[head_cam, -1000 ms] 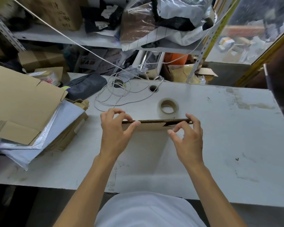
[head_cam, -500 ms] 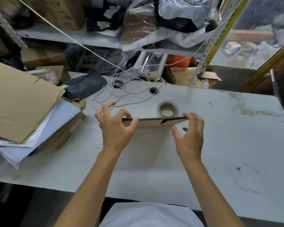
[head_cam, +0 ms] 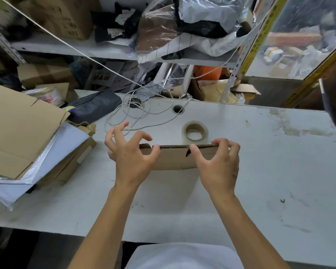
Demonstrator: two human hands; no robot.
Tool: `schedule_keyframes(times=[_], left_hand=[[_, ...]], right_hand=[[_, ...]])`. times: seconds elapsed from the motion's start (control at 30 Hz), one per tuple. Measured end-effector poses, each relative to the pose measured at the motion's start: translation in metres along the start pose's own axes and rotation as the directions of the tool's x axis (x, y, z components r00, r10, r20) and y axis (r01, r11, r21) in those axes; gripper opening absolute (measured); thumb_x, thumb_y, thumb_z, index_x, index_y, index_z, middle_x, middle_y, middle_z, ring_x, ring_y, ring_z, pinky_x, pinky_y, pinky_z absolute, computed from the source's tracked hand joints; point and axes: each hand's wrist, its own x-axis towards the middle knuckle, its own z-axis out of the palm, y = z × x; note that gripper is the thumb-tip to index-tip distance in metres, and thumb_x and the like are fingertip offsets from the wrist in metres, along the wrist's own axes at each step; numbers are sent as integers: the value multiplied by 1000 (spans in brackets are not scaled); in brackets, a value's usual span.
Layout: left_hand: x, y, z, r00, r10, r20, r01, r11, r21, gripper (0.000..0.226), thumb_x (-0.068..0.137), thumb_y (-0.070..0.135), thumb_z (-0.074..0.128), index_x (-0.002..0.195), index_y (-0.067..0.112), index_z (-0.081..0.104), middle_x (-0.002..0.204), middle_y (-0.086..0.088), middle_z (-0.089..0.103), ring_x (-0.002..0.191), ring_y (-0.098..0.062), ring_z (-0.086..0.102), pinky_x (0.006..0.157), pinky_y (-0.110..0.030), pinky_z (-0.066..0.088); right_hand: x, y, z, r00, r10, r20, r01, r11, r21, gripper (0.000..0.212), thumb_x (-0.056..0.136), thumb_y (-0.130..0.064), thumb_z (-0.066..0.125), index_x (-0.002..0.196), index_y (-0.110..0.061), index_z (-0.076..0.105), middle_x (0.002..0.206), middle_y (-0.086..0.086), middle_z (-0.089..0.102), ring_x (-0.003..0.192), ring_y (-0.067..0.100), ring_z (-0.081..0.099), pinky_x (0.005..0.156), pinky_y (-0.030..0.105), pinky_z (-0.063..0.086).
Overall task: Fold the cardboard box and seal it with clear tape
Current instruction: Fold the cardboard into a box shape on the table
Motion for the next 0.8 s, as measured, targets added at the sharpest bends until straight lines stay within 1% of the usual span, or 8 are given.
schedule_keyframes(times=[0.2, 0.3, 0.43, 0.5, 0.6, 0.67, 0.73, 0.8], left_hand=[[1, 5, 0, 996, -54, 76, 55, 998, -5, 46, 73, 28, 75, 114, 39, 60, 156, 2, 19, 147, -26, 4, 111, -57, 30], [8, 6, -4, 988, -57, 143, 53, 998, 31, 70, 71, 26, 76, 133, 42, 48, 158, 4, 11, 147, -27, 1, 112, -59, 31], [11, 3, -8, 978, 33, 204, -33, 999, -1, 88, 67, 23, 77, 142, 44, 37, 159, 10, 0, 147, -22, -3, 116, -55, 28], [10, 1, -8, 981, 67, 181, -63, 998, -24, 89, 68, 18, 77, 143, 43, 37, 160, 10, 0, 148, -21, -3, 115, -37, 25], [11, 0, -7, 993, 33, 117, -27, 998, -52, 82, 73, 7, 74, 141, 39, 43, 161, 5, 6, 149, -20, 3, 93, -2, 13], [13, -1, -8, 995, -17, 94, 24, 997, -78, 75, 77, 5, 72, 140, 35, 46, 161, 1, 14, 148, -20, 10, 87, 0, 15], [15, -4, -12, 993, -20, 113, 30, 996, -82, 63, 82, 9, 69, 139, 28, 50, 156, -3, 29, 142, -17, 25, 96, -5, 26], [18, -6, -15, 989, 0, 147, 8, 998, -54, 52, 87, 17, 67, 137, 23, 54, 148, -3, 44, 133, -11, 39, 100, -16, 35]], right_hand=[[0, -8, 2, 998, -69, -2, 69, 992, 109, 70, 75, -34, 81, 128, -13, 40, 130, 3, 34, 100, 15, 48, 78, 29, 46], [-2, -9, 4, 996, -83, -14, 84, 987, 138, 73, 70, -37, 86, 121, -13, 39, 123, -1, 32, 97, 8, 42, 77, 24, 46], [-7, -6, 5, 988, -146, 50, 137, 979, 148, 71, 71, -47, 83, 123, -20, 42, 118, -10, 33, 102, 5, 44, 79, 22, 46], [-8, -5, 6, 983, -173, 68, 158, 971, 181, 73, 70, -44, 85, 125, -22, 42, 121, -10, 34, 104, 5, 45, 81, 22, 50], [-4, -2, 3, 968, -221, 116, 188, 952, 240, 85, 67, -42, 88, 132, -25, 37, 131, -7, 33, 117, 8, 48, 89, 24, 51], [0, -1, -1, 958, -231, 169, 185, 950, 250, 90, 67, -44, 88, 137, -27, 34, 138, -5, 37, 122, 12, 48, 95, 32, 52], [4, -1, -2, 954, -199, 222, 135, 952, 275, 90, 68, -47, 86, 137, -32, 31, 139, -8, 43, 124, 17, 51, 99, 39, 52], [5, -1, -1, 955, -172, 242, 83, 938, 337, 84, 69, -45, 86, 130, -39, 29, 134, -16, 44, 123, 18, 54, 99, 37, 52]])
